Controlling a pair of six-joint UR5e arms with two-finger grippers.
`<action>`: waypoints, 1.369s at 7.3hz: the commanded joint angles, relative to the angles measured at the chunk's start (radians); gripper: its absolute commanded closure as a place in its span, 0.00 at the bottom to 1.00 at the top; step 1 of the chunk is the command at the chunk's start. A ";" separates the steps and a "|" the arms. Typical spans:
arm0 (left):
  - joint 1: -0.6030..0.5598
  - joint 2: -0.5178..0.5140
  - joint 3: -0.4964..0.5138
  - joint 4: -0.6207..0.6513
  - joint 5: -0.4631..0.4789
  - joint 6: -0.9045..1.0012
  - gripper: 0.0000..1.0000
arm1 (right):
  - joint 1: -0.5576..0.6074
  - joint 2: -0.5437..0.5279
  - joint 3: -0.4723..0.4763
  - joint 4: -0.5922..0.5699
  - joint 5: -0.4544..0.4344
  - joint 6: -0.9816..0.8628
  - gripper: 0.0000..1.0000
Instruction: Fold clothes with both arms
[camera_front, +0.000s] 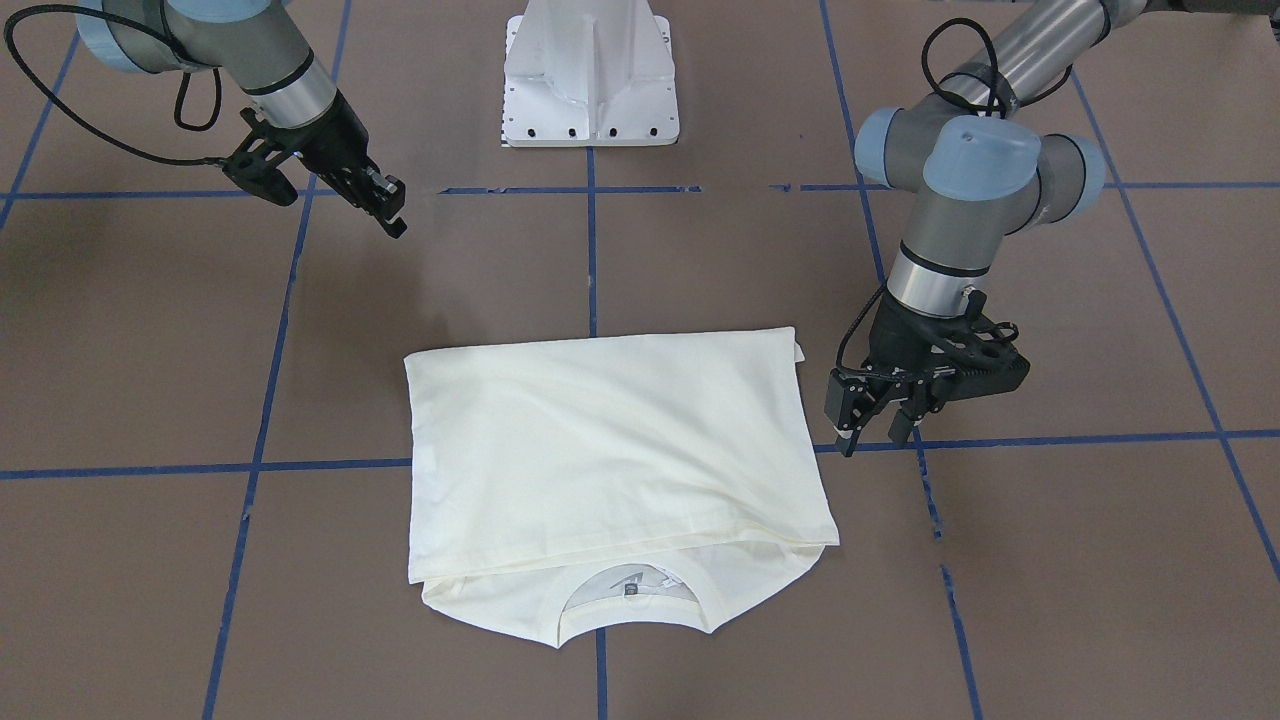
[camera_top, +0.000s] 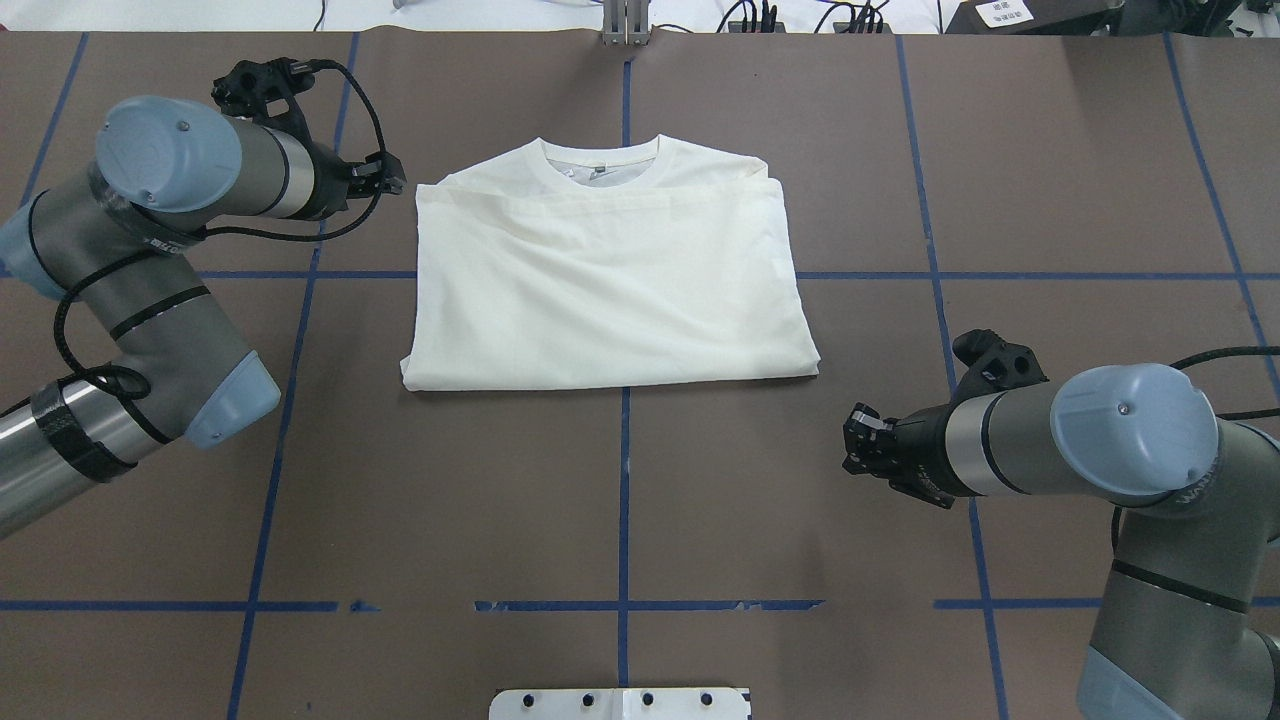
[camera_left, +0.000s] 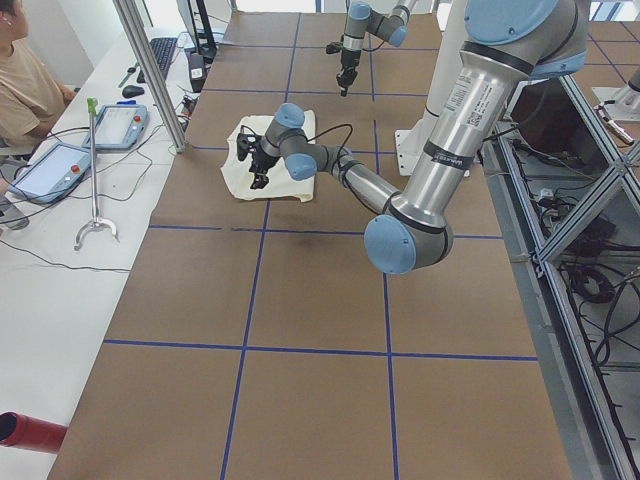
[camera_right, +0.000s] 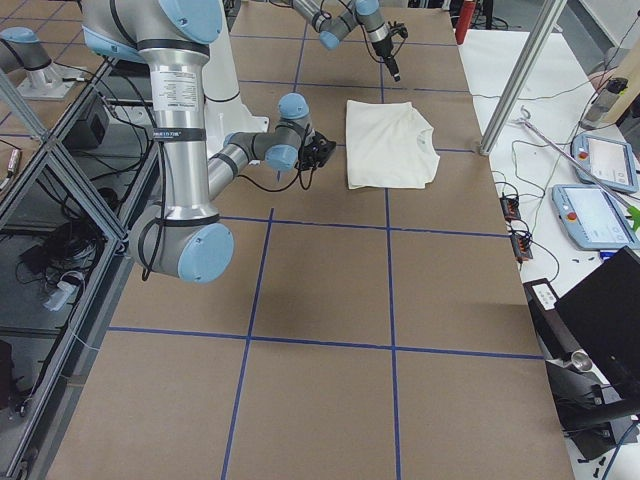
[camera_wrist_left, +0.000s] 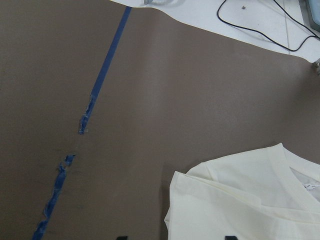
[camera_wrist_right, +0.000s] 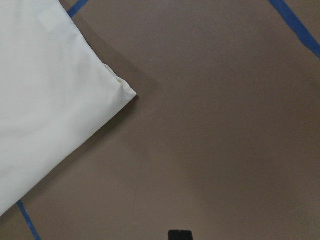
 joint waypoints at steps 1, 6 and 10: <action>0.000 0.001 0.004 -0.001 0.002 0.000 0.29 | 0.071 0.125 -0.146 -0.004 -0.033 0.016 0.45; 0.005 -0.001 0.004 0.002 0.005 -0.060 0.28 | 0.093 0.289 -0.391 0.001 -0.085 0.013 0.22; 0.005 -0.001 0.004 0.002 0.006 -0.058 0.29 | 0.095 0.289 -0.397 0.002 -0.082 0.007 1.00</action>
